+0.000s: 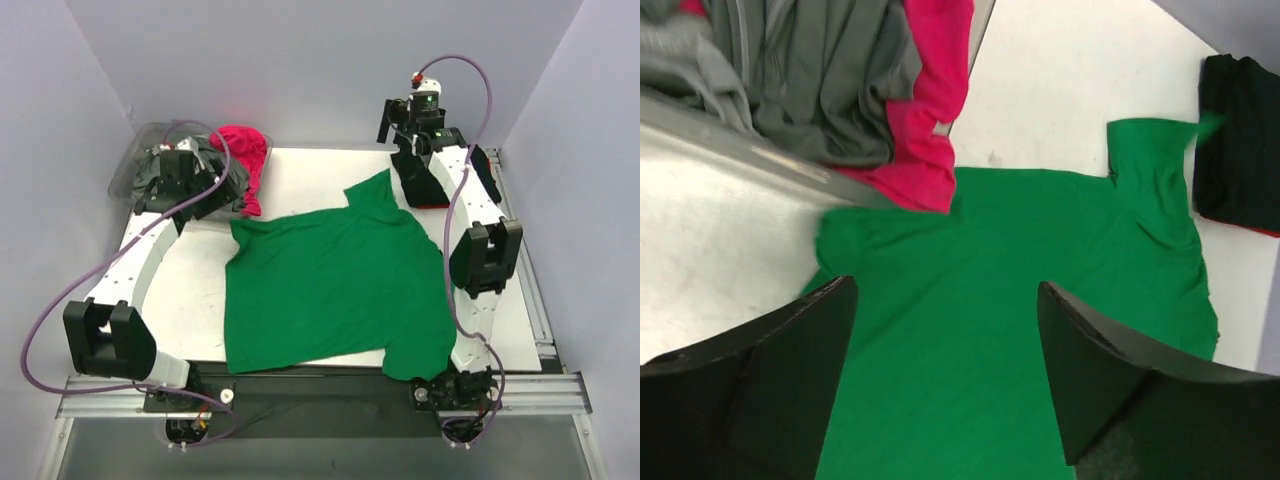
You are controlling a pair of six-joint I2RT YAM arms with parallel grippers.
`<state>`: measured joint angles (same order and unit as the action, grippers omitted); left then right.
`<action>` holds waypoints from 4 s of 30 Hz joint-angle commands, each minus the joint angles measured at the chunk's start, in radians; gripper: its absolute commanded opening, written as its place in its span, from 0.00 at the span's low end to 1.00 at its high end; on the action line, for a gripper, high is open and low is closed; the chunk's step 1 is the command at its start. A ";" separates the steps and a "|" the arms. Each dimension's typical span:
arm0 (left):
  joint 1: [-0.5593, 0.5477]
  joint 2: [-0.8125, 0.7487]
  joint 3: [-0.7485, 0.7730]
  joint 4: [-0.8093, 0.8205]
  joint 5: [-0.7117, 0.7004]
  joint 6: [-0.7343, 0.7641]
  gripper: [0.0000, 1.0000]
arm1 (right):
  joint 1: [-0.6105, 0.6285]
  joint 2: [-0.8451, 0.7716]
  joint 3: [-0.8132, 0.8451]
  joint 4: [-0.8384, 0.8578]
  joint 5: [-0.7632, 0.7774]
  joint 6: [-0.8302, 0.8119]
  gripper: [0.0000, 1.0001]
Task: Fold and stack the t-shirts
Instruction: Flatten out the tshirt
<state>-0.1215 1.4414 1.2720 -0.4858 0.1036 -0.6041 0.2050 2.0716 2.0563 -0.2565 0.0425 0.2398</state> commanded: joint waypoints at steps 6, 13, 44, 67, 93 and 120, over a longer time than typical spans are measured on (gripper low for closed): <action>-0.027 -0.163 -0.025 -0.098 -0.130 0.063 0.92 | 0.033 -0.186 -0.207 -0.040 0.036 0.000 1.00; -0.141 -0.289 -0.296 -0.168 -0.154 -0.077 0.92 | 0.079 -0.356 -0.585 -0.075 -0.093 0.075 1.00; -0.075 0.037 -0.582 0.204 0.039 -0.165 0.96 | 0.034 -0.187 -0.811 -0.142 -0.306 0.210 0.99; -0.096 0.203 -0.267 0.104 -0.059 0.017 0.96 | 0.028 -0.042 -0.393 -0.283 -0.339 0.170 0.97; -0.198 0.147 -0.441 0.122 -0.048 -0.095 0.97 | 0.136 -0.147 -0.719 -0.285 -0.319 0.145 0.94; -0.185 0.000 -0.345 -0.173 -0.407 -0.149 0.97 | 0.074 0.013 -0.398 -0.332 -0.360 0.121 0.94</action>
<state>-0.2924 1.5791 0.9722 -0.4908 -0.1143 -0.6430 0.2695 2.1052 1.6001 -0.5377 -0.3237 0.3904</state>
